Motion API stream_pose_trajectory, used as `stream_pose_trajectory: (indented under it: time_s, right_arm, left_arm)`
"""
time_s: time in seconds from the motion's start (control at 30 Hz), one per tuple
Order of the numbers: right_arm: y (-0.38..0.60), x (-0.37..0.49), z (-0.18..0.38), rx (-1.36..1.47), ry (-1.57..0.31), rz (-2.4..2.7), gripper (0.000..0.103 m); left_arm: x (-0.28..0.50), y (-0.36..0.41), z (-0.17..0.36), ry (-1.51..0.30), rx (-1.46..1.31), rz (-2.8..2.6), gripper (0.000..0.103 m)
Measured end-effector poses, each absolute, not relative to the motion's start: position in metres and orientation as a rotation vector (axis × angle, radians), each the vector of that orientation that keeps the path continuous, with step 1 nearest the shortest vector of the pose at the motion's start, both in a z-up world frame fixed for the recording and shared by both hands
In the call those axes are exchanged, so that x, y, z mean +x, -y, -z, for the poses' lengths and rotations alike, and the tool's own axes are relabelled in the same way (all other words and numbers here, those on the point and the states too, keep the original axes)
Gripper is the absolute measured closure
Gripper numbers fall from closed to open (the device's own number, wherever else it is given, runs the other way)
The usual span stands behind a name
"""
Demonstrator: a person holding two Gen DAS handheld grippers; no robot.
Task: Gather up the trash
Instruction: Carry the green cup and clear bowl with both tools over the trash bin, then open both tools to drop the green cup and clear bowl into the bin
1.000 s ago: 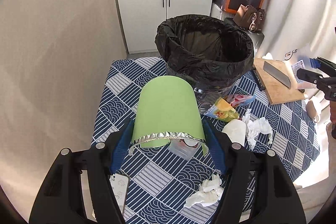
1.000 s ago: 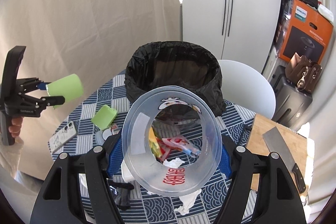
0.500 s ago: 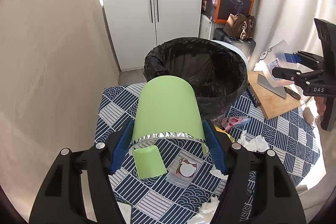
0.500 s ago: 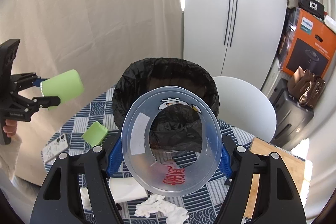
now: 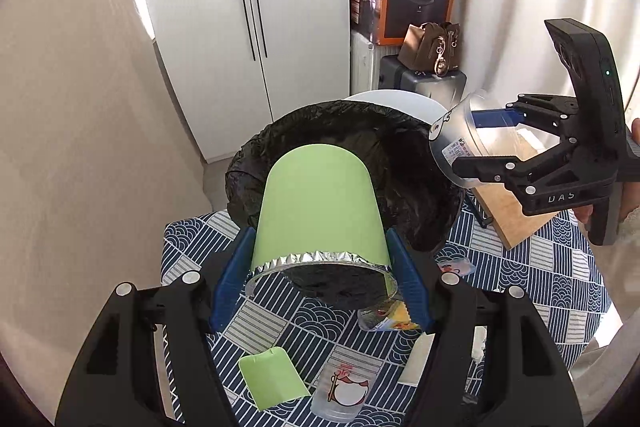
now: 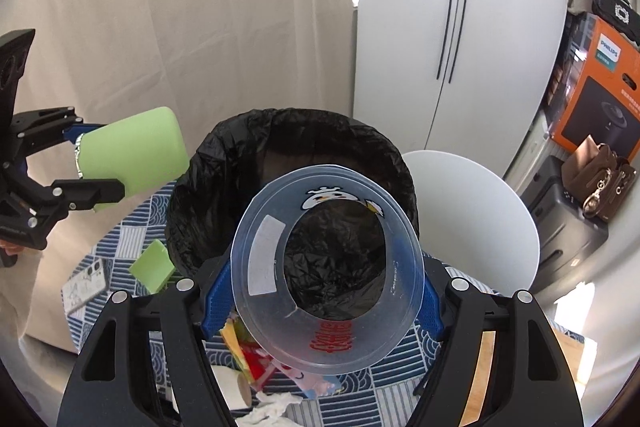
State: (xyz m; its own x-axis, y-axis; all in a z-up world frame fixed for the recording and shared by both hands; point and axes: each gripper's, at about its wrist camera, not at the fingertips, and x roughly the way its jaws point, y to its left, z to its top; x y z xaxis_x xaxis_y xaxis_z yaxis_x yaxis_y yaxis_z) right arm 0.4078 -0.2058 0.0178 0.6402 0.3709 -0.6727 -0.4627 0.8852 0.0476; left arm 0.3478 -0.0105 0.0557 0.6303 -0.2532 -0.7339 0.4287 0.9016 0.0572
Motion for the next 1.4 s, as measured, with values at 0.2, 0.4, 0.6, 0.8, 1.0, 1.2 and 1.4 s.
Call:
stream_pose_trajectory:
  time_s: [0.2, 0.4, 0.6, 0.8, 1.0, 1.2, 1.4]
  right_arm:
    - [0.199, 0.436, -0.01, -0.155, -0.751, -0.504, 0.035]
    - [0.191, 0.458, 0.002, -0.181, -0.77, -0.514, 0.034]
    - [0.184, 0.479, 0.016, -0.207, -0.794, -0.517, 0.034]
    - [0.18, 0.488, 0.031, -0.231, -0.822, -0.496, 0.029]
    - [0.179, 0.478, 0.021, -0.241, -0.771, -0.47, 0.018]
    - [0.186, 0.455, -0.002, -0.229, -0.728, -0.453, 0.017]
    - [0.2, 0.426, -0.021, -0.197, -0.696, -0.441, 0.016]
  left_arm:
    - [0.379, 0.021, -0.041, -0.816, 0.239, 0.429, 0.036]
    - [0.407, 0.03, -0.023, -0.845, 0.242, 0.468, 0.036]
    - [0.431, 0.04, -0.005, -0.878, 0.259, 0.509, 0.036]
    - [0.443, 0.041, 0.008, -0.882, 0.282, 0.521, 0.031]
    - [0.438, 0.031, -0.006, -0.836, 0.238, 0.519, 0.009]
    - [0.418, 0.022, -0.026, -0.817, 0.214, 0.481, 0.006]
    - [0.389, 0.016, -0.043, -0.817, 0.221, 0.406, 0.006]
